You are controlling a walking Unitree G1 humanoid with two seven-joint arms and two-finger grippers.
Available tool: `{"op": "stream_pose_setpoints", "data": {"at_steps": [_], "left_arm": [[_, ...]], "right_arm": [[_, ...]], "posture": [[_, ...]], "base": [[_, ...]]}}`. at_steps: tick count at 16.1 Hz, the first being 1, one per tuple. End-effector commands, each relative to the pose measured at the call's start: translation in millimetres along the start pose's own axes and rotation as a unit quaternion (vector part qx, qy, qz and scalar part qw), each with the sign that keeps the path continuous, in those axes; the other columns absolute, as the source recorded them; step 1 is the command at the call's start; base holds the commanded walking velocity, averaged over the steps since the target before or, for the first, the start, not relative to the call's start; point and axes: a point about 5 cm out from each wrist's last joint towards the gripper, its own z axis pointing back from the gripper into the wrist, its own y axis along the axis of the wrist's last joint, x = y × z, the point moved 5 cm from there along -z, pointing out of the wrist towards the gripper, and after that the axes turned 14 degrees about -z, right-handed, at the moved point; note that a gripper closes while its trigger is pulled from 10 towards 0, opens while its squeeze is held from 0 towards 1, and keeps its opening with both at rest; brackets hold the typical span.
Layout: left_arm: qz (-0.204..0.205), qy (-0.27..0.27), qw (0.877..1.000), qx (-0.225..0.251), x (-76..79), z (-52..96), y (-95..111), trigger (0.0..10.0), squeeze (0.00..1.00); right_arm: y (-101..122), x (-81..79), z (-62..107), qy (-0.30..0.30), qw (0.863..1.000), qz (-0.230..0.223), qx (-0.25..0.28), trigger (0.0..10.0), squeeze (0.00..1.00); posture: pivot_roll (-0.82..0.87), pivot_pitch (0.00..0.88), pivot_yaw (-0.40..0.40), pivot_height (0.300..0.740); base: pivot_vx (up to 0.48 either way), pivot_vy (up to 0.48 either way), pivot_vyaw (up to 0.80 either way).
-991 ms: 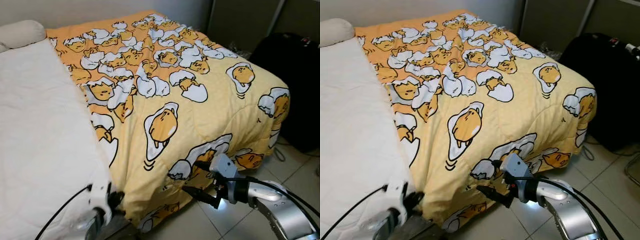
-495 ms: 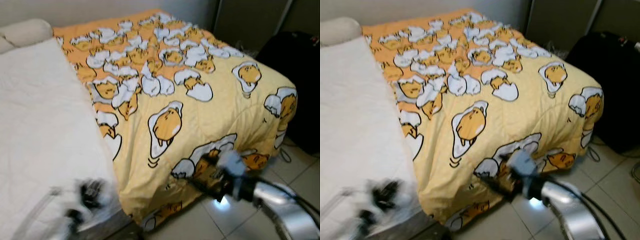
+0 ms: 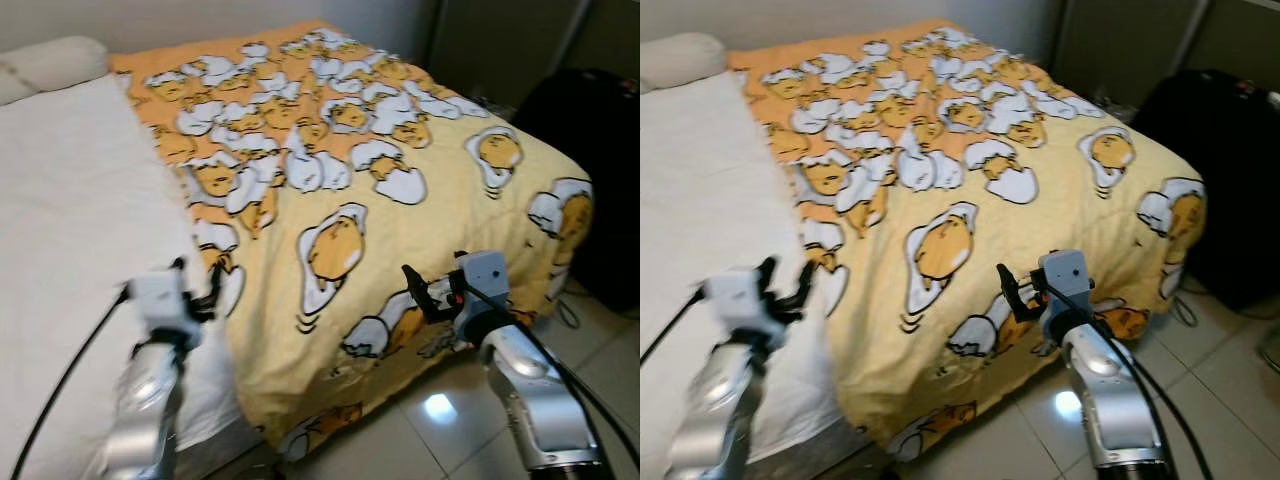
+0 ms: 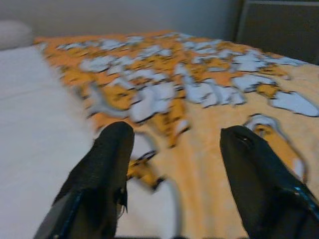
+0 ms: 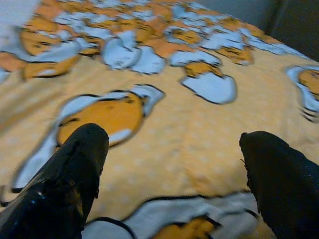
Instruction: Clean up the room
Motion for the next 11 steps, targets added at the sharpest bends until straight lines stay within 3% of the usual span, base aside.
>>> {"op": "stream_pose_setpoints", "data": {"at_steps": [1, 11], "left_arm": [[-0.006, 0.008, 1.000, -0.015, 3.3, -2.9, -3.2, 10.0, 0.54], [-0.025, 0.019, 0.999, -0.035, 13.7, -16.5, -3.6, 10.0, 0.55]], "right_arm": [[6.9, 5.0, -2.2, -0.029, 0.999, 0.009, 0.012, 10.0, 0.00], [5.1, 7.9, -9.1, -0.055, 0.998, 0.010, 0.011, 10.0, 0.00]], "posture": [[-0.04, 0.000, 0.062, 0.740], [-0.04, 0.000, 0.039, 0.740]], "base": [[0.000, -0.461, 0.00], [0.000, -0.450, 0.00]]}}
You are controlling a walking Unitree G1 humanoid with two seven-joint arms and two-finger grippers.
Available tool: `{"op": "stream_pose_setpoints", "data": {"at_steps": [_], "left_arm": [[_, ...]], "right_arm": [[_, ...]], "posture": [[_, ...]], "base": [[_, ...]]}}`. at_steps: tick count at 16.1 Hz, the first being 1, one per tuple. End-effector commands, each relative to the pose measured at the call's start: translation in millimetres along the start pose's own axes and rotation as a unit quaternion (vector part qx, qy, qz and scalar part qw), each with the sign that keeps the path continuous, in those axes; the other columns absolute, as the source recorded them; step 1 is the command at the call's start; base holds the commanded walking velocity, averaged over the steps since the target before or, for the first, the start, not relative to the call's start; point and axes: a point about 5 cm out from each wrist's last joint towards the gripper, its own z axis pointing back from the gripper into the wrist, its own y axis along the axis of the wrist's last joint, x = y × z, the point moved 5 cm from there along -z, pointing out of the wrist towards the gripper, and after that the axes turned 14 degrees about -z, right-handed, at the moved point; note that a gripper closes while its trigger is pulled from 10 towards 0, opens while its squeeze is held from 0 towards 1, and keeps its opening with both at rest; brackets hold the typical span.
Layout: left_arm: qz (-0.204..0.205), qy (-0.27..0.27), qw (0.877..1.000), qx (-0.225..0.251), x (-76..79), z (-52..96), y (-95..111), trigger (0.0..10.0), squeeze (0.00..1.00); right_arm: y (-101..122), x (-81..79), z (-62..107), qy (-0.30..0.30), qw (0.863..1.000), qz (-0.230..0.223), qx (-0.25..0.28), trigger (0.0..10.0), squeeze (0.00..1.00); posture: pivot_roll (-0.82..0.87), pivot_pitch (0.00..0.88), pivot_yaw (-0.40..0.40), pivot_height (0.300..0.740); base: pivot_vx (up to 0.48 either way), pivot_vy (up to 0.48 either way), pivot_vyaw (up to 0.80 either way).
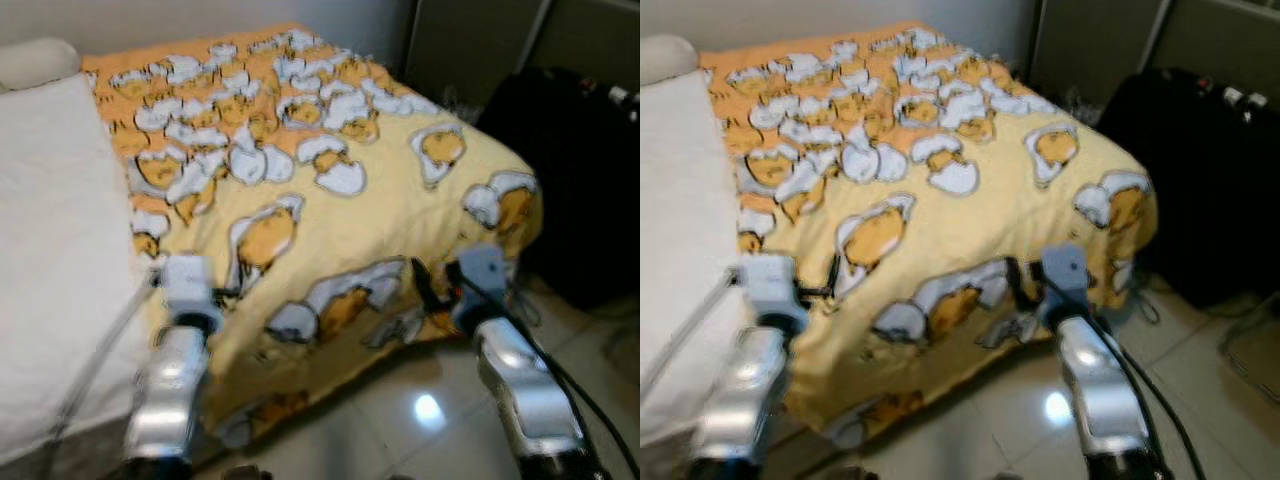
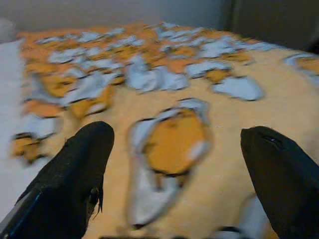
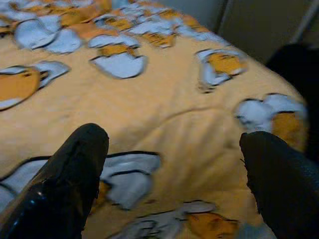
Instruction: Clean up the room
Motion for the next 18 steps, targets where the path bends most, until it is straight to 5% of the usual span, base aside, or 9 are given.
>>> {"op": "stream_pose_setpoints", "data": {"at_steps": [1, 5, 18], "left_arm": [[-0.012, 0.009, 1.000, -0.001, -8.0, -0.9, 0.1, 10.0, 0.55], [-0.019, 0.009, 1.000, -0.007, -6.8, -0.4, -1.6, 10.0, 0.55], [-0.036, 0.018, 0.999, -0.014, -9.6, 4.1, -4.0, 10.0, 0.55]], "right_arm": [[3.5, -4.4, -2.1, 0.005, 1.000, 0.000, 0.005, 10.0, 0.00], [2.0, -3.5, -2.5, 0.007, 1.000, 0.012, 0.001, 10.0, 0.00], [-1.1, 0.0, -8.0, 0.009, 0.999, 0.037, -0.012, 10.0, 0.00]], "posture": [[-0.04, 0.000, 0.039, 0.740], [-0.03, 0.000, 0.035, 0.740], [-0.01, 0.000, 0.024, 0.740]], "base": [[0.000, -0.450, 0.00], [0.000, -0.444, 0.00], [0.000, -0.407, 0.80]]}}
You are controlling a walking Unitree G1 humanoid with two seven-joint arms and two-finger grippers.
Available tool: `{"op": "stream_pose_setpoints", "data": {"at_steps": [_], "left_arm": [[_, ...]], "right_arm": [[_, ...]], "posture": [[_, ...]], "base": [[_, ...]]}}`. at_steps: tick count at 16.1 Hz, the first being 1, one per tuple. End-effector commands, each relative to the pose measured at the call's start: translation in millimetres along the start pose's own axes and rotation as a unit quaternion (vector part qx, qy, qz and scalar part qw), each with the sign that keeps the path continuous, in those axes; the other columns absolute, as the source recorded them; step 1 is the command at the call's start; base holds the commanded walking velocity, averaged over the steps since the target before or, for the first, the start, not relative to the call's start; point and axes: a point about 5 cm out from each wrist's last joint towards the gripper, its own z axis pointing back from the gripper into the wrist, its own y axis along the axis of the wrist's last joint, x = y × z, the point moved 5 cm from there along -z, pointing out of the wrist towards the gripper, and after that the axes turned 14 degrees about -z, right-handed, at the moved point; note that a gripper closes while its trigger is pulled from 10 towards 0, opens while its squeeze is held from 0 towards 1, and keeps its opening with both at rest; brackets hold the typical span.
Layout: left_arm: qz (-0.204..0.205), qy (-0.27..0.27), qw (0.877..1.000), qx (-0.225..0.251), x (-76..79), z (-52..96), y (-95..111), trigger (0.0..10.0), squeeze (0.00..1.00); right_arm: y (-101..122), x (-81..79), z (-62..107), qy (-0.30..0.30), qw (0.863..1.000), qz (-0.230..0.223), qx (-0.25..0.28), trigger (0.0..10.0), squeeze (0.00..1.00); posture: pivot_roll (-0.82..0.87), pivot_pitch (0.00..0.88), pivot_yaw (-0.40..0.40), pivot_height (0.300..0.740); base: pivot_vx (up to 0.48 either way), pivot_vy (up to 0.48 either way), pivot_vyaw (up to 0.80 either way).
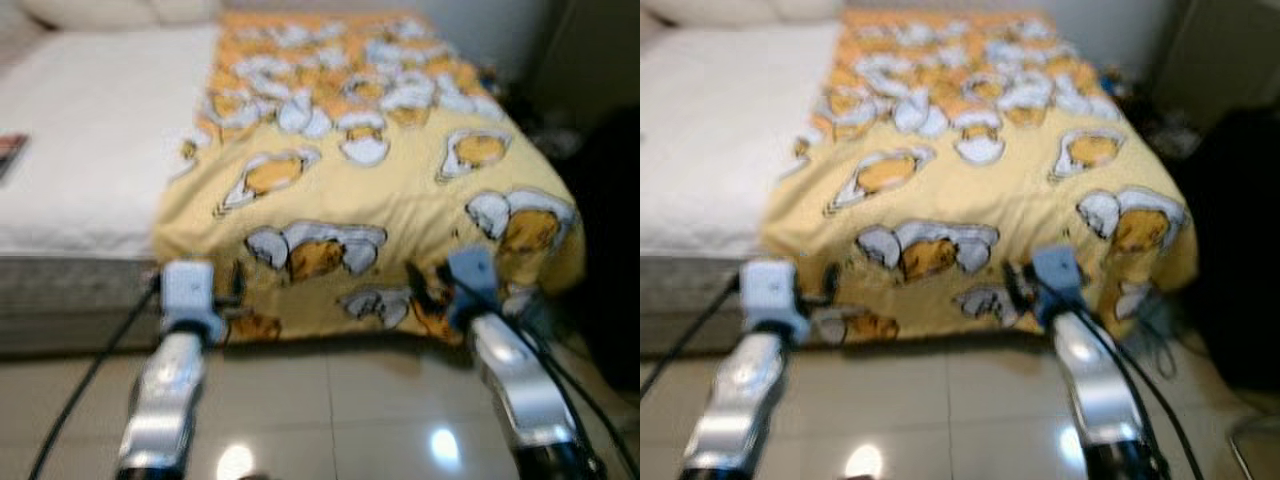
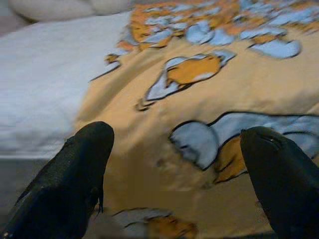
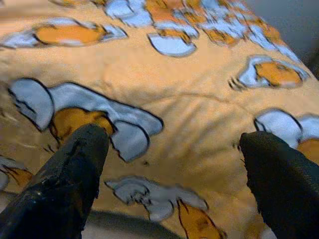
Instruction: Clean up the room
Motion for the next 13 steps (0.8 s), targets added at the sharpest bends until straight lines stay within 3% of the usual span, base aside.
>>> {"op": "stream_pose_setpoints", "data": {"at_steps": [1, 4, 10, 11, 13], "left_arm": [[-0.001, -0.006, 1.000, 0.009, 6.3, -1.3, 7.2, 10.0, 0.54], [-0.003, -0.006, 1.000, 0.008, 5.7, -0.8, 6.8, 10.0, 0.55], [-0.010, -0.010, 1.000, 0.007, 7.8, -2.8, 8.8, 10.0, 0.54], [-0.002, -0.008, 1.000, 0.005, 8.1, -5.6, 10.0, 10.0, 0.45], [-0.001, -0.012, 1.000, 0.017, 9.5, -7.8, 15.3, 10.0, 0.42]], "right_arm": [[0.3, 12.2, 2.7, -0.016, 1.000, 0.000, 0.001, 10.0, 0.00], [-4.0, 21.4, 5.4, -0.043, 0.999, 0.001, -0.003, 10.0, 0.00], [-19.5, 32.7, 15.3, -0.089, 0.995, -0.041, -0.016, 10.0, 0.00], [-23.9, 38.4, 16.9, -0.107, 0.993, -0.053, -0.025, 10.0, 0.00], [-26.4, 43.2, 18.1, -0.119, 0.991, -0.060, -0.029, 10.0, 0.00]], "posture": [[-0.01, 0.000, 0.025, 0.740], [-0.01, 0.000, 0.026, 0.740], [-0.02, 0.000, 0.044, 0.740], [-0.02, 0.000, 0.049, 0.740], [-0.02, 0.000, 0.051, 0.740]], "base": [[0.000, -0.409, 0.80], [0.000, -0.405, 0.80], [0.000, -0.406, 0.00], [0.000, 0.000, -0.77], [0.000, 0.000, -0.78]]}}
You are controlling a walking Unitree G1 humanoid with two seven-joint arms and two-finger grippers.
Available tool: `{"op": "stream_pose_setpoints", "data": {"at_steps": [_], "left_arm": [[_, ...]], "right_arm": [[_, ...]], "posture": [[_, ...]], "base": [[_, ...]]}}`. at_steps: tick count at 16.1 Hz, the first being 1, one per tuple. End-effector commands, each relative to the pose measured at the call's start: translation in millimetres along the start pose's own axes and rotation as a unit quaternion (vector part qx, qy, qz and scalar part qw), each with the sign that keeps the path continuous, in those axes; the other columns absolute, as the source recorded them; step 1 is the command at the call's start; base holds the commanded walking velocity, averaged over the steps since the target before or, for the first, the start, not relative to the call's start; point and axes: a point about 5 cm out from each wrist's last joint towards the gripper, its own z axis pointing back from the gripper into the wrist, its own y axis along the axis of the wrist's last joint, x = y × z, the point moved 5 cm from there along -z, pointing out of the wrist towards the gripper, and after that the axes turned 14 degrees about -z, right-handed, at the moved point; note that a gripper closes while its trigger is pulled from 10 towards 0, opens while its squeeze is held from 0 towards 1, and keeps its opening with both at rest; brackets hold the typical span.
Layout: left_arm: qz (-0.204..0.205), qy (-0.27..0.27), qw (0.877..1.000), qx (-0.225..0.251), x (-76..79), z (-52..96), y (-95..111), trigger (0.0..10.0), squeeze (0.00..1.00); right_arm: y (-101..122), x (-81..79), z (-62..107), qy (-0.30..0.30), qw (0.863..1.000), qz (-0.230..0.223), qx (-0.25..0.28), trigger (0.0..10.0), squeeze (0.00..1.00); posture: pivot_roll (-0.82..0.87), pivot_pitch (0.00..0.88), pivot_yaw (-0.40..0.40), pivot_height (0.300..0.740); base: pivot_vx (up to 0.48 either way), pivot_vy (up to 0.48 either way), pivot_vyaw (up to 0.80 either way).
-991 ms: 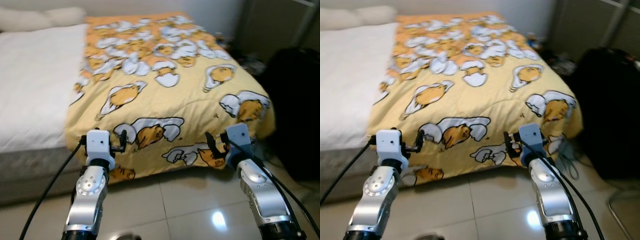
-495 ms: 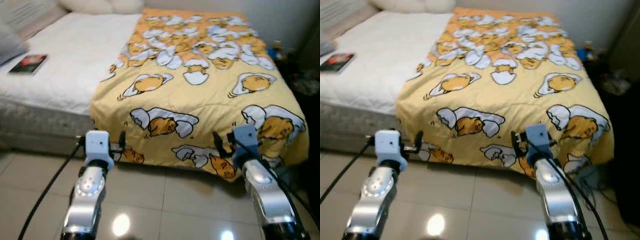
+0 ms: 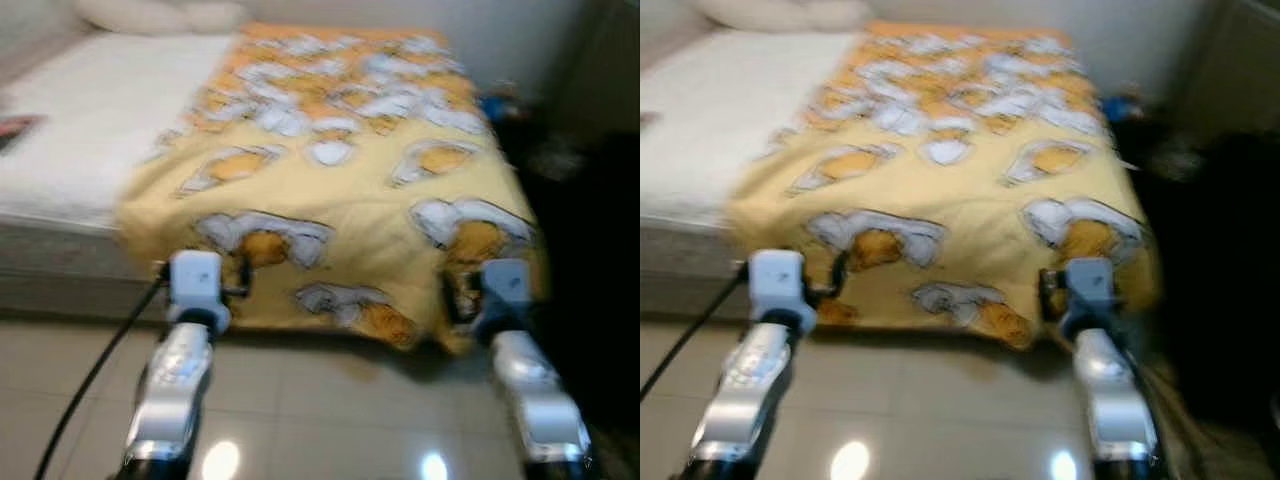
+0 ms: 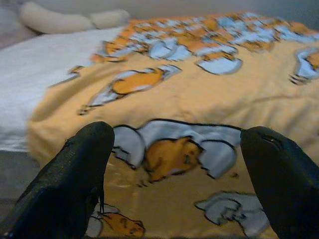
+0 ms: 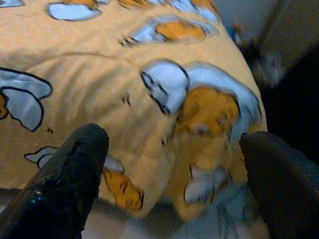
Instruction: Clean up the room
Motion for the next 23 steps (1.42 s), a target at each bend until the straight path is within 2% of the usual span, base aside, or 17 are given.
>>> {"op": "stream_pose_setpoints", "data": {"at_steps": [1, 6, 16, 19, 23], "left_arm": [[0.004, -0.008, 1.000, 0.011, 4.2, -2.9, 6.0, 10.0, 0.43], [0.015, -0.017, 1.000, 0.018, 6.1, -5.3, 9.4, 10.0, 0.44], [0.020, -0.021, 0.999, 0.016, 7.2, -7.6, 7.3, 10.0, 0.45], [0.016, -0.030, 0.999, 0.018, 8.7, -11.2, 8.6, 10.0, 0.45], [0.011, -0.034, 0.999, 0.021, 8.9, -16.7, 10.9, 10.0, 0.44]], "right_arm": [[0.7, 11.1, 0.1, -0.019, 1.000, -0.003, -0.002, 10.0, 0.00], [2.3, 15.7, 2.0, -0.027, 1.000, 0.000, 0.001, 10.0, 0.00], [1.2, 19.6, 1.3, -0.037, 0.999, 0.005, 0.000, 10.0, 0.00], [-2.5, 20.9, 2.2, -0.043, 0.999, -0.006, -0.005, 10.0, 0.00], [2.2, 3.4, 0.8, 0.002, 1.000, 0.006, 0.013, 10.0, 0.00]], "posture": [[-0.02, 0.000, 0.052, 0.740], [-0.03, 0.000, 0.048, 0.740], [-0.04, 0.000, 0.059, 0.740], [-0.04, 0.000, 0.074, 0.740], [-0.05, 0.000, 0.092, 0.740]], "base": [[0.000, 0.000, -0.77], [0.199, 0.000, -0.77], [0.393, 0.000, 0.00], [0.421, 0.000, -0.73], [0.423, 0.000, -0.13]]}}
